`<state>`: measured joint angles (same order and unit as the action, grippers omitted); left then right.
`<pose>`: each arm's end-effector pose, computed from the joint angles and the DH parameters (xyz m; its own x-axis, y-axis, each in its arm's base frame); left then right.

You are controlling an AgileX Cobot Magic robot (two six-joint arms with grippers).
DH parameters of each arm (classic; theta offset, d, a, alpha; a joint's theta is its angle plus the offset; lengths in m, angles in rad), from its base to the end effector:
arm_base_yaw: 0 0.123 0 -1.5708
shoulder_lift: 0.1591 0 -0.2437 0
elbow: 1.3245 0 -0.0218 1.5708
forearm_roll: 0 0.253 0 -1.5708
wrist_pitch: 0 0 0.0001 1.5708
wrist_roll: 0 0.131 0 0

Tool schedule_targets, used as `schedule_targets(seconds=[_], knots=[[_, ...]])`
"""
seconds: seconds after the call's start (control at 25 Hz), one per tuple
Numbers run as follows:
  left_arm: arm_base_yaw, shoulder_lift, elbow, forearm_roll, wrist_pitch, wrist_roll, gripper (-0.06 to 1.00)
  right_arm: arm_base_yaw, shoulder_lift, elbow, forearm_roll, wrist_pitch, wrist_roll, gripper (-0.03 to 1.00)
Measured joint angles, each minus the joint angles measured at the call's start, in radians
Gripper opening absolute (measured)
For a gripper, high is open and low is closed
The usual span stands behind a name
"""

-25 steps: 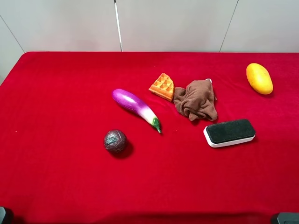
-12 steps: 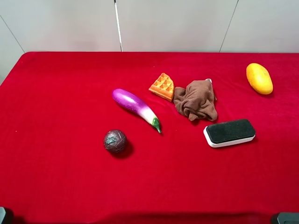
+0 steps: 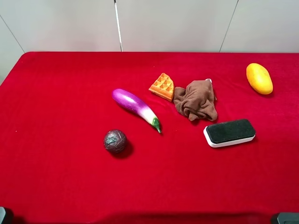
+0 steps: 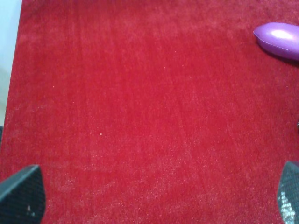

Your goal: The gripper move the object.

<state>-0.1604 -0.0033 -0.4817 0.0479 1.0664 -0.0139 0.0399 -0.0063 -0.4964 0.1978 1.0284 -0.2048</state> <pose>0.0753 -0.0066 0.2540 -0.4667 0.0849 -0.8804 0.1275 0.9914 0.0280 0.0737 0.0250 0.2651 -0.3947 -0.1159 -0.9115 -0.2335 0.9721 -0.0225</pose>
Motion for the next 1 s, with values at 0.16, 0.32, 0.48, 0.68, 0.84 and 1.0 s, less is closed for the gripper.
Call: schedule_targets(seconds=[0.16, 0.32, 0.48, 0.68, 0.84, 1.0], knots=[[0.0, 0.0, 0.0, -0.002, 0.0, 0.0, 0.99, 0.0, 0.0, 0.0, 0.0, 0.0, 0.0, 0.63], [0.0, 0.0, 0.0, -0.002, 0.0, 0.0, 0.99, 0.0, 0.0, 0.0, 0.0, 0.0, 0.0, 0.63], [0.0, 0.0, 0.0, -0.002, 0.0, 0.0, 0.99, 0.0, 0.0, 0.0, 0.0, 0.0, 0.0, 0.63], [0.0, 0.0, 0.0, -0.002, 0.0, 0.0, 0.99, 0.0, 0.0, 0.0, 0.0, 0.0, 0.0, 0.63], [0.0, 0.0, 0.0, -0.002, 0.0, 0.0, 0.99, 0.0, 0.0, 0.0, 0.0, 0.0, 0.0, 0.63], [0.0, 0.0, 0.0, -0.002, 0.0, 0.0, 0.99, 0.0, 0.0, 0.0, 0.0, 0.0, 0.0, 0.63]])
